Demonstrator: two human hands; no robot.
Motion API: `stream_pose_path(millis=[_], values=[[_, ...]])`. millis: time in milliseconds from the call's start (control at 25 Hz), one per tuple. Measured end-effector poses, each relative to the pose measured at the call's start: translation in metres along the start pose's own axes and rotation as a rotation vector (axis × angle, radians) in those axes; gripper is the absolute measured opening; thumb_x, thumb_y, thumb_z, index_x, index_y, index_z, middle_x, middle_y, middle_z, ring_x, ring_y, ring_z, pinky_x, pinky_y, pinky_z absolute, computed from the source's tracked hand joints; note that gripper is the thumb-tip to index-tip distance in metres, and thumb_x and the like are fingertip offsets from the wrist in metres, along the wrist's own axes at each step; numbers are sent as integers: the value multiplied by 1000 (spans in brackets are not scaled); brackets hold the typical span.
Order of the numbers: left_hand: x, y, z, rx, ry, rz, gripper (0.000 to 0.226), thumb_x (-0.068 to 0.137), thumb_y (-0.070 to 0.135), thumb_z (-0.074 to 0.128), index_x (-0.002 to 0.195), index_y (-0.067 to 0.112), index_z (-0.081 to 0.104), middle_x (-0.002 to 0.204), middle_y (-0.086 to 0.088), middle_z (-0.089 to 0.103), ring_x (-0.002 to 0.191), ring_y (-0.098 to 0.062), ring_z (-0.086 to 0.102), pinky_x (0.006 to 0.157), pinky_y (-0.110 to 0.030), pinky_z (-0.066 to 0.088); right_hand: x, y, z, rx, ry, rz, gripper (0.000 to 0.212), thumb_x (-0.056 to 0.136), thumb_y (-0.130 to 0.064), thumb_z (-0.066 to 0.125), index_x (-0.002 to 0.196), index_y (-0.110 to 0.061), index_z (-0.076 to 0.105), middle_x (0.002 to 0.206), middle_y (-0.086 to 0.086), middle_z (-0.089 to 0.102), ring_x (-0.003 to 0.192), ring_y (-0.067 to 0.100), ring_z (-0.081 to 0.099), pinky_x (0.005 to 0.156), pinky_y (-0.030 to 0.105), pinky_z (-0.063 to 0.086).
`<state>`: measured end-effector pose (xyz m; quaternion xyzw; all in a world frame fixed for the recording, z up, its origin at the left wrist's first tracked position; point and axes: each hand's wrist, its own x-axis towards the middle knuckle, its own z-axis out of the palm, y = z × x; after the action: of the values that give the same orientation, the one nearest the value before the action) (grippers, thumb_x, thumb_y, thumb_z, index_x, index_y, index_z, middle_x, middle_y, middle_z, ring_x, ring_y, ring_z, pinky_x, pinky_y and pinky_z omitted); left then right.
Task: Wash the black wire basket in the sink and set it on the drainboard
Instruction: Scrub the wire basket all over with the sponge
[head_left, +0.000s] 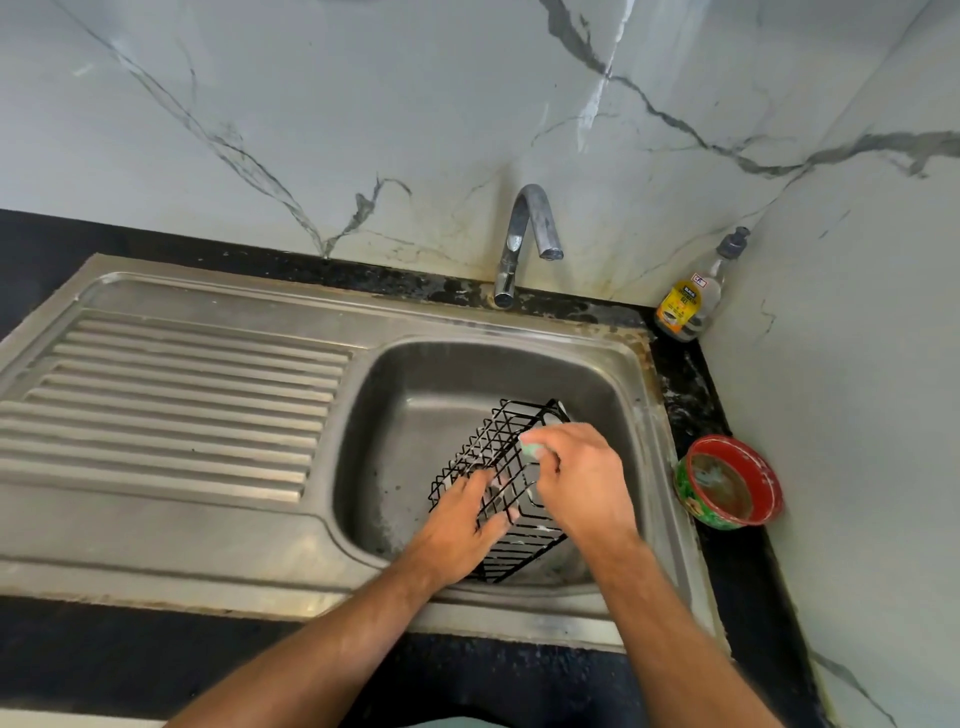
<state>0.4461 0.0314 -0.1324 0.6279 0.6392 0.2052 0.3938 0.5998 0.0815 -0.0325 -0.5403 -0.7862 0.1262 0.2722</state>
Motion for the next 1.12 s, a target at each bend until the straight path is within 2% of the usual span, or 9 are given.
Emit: stream_pose_path(millis=[80,200,360,560,720,840,960,1040,1120], values=[[-1,0,1,1,-3,7,59,96,67,42,143,31,35,134,6,49,120,-10,48,106,-42,46,9,-1,0,-144,-122,45,33,81,4,61,103,-14,78,100,6,74,101,24,65,91,36,53],[-1,2,-1,-20,-8,8,59,99,63,44,146,29,33,139,2,48,125,-14,48,106,-37,43,6,2,0,-181,-57,80,31,76,7,66,98,-11,79,92,7,75,95,28,65,83,36,57],[-2,1,-2,17,-4,20,67,101,59,45,154,23,28,140,-2,46,126,-16,46,106,-35,40,5,2,9,-45,-70,-30,29,87,2,63,103,-16,78,101,-2,76,106,16,64,96,33,53],[-4,1,-2,9,-23,15,65,98,56,50,152,27,29,136,0,50,125,-16,48,104,-36,43,18,-6,6,-119,-489,-230,45,82,5,59,102,-30,78,105,-5,67,101,10,61,95,29,51],[-6,4,-4,-36,0,-7,57,98,51,55,145,27,36,133,2,49,118,-12,48,102,-33,41,26,10,-2,174,-64,82,36,90,6,59,96,-22,80,101,-10,72,88,-4,64,91,23,53],[-6,4,-5,-33,1,-6,47,96,49,56,135,30,40,127,5,51,113,-11,50,100,-36,45,27,14,0,44,-176,42,28,92,1,61,100,-17,80,102,-5,72,95,6,62,95,25,50],[-4,4,-4,19,-8,0,46,93,53,52,132,31,39,123,4,53,110,-14,52,96,-39,48,27,-3,10,-29,-144,-16,28,90,0,63,103,-17,80,99,1,76,102,16,63,99,24,46],[-5,4,-5,6,22,-16,54,88,58,48,133,30,40,121,4,55,109,-14,53,96,-41,49,25,-14,17,-26,-175,-54,27,90,-2,63,104,-19,80,102,1,76,104,16,65,100,26,47],[-5,4,-5,-21,42,-28,49,85,55,49,127,31,42,118,5,56,106,-15,55,95,-44,50,30,-12,14,39,-151,6,30,92,-2,62,105,-22,79,105,-3,75,94,5,68,90,20,53]])
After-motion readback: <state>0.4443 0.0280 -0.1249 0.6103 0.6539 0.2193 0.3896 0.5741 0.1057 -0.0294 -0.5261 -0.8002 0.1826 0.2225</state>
